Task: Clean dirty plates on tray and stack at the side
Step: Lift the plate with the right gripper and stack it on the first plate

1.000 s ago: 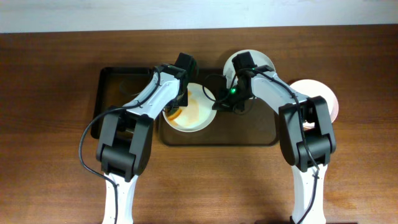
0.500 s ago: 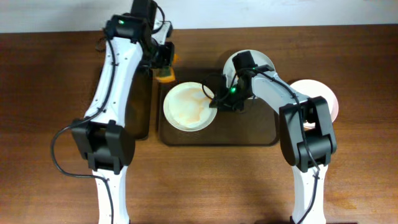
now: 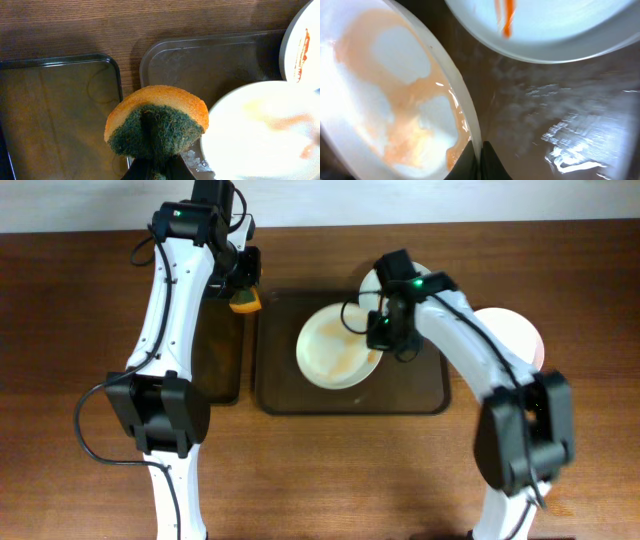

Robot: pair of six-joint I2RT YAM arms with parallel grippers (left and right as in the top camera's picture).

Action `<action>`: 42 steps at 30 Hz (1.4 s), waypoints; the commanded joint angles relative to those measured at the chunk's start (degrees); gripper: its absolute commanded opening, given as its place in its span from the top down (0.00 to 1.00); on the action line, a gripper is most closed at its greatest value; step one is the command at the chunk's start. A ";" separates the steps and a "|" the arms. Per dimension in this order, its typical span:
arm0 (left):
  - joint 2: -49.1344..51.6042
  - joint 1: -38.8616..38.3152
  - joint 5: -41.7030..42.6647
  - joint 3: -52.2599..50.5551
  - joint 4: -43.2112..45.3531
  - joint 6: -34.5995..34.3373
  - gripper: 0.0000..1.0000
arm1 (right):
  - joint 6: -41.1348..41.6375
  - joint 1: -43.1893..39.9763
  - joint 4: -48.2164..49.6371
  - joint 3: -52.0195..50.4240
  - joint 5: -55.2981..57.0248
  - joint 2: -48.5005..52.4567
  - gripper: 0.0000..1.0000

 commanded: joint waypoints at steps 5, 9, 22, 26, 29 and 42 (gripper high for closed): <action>0.42 -0.07 -0.46 0.57 -0.07 -0.55 1.00 | 6.58 14.23 -7.15 0.46 47.91 -10.60 0.96; 0.42 -0.07 -0.46 0.57 -0.07 -0.55 1.00 | 6.75 23.17 -7.34 0.46 63.73 -10.60 0.96; 0.42 -0.07 -0.44 0.57 -0.31 -0.55 1.00 | 11.47 32.15 -6.23 0.46 77.55 -10.60 0.96; 0.42 -0.07 -0.46 0.57 -0.28 -0.55 1.00 | 9.49 19.67 -6.03 0.46 36.57 -10.60 0.96; 0.42 -0.07 -0.46 0.57 -0.15 -0.55 1.00 | -1.90 6.97 -3.19 0.46 9.90 -10.60 0.96; 0.46 -0.09 -0.42 0.57 0.15 -0.55 1.00 | -7.21 -46.21 1.84 -8.76 0.85 -5.09 0.96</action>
